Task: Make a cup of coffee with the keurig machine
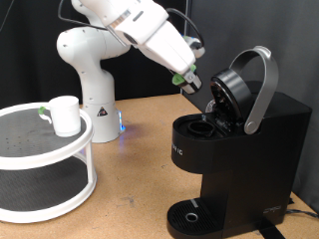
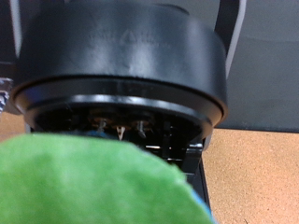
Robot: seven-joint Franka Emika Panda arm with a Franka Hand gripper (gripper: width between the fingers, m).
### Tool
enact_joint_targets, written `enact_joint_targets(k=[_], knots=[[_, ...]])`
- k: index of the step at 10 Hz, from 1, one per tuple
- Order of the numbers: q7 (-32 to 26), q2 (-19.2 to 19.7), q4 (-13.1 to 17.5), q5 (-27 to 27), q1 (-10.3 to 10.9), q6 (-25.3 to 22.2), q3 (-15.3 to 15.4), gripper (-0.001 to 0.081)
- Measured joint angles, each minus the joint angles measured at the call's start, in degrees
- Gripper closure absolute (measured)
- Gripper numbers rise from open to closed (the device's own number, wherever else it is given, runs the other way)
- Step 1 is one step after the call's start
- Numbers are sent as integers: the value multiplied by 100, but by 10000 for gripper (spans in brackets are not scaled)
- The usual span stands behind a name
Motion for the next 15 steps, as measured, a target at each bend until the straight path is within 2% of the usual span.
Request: enact_joint_targets(k=[4, 8, 15], knots=[[-25, 156, -164, -51, 29, 299, 197, 323], [-25, 480, -228, -75, 31, 677, 326, 323], [-260, 810, -253, 43, 34, 764, 438, 323]])
